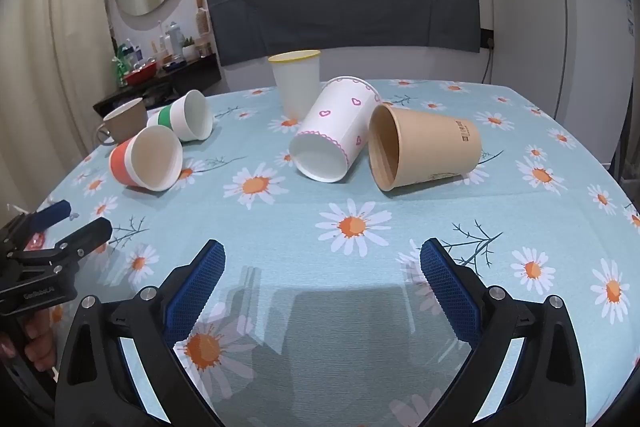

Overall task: Flip cup upside down
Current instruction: 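Move the right tool toward the tan kraft cup lying on its side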

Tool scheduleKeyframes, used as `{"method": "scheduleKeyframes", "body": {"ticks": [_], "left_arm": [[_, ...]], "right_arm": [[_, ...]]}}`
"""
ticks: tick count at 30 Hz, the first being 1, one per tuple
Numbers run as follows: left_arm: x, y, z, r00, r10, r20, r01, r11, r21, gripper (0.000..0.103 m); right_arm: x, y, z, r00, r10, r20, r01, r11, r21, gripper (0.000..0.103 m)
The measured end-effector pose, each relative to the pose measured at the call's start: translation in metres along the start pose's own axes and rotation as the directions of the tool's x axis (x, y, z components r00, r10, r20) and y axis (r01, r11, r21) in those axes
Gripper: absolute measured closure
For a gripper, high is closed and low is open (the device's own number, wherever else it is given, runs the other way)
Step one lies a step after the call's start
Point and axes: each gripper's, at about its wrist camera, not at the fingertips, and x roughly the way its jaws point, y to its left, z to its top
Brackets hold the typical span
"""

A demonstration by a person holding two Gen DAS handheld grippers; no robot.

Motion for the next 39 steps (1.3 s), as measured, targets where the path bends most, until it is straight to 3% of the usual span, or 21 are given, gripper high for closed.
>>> {"method": "scheduleKeyframes", "body": {"ticks": [39], "left_arm": [[-0.0002,-0.0013,-0.0013,1.000,-0.013,0.011,0.013,1.000,0.000,0.006]], "right_arm": [[0.0012,-0.0019,-0.0006,1.000,-0.001,-0.006,0.001,1.000,0.006,0.009]]}}
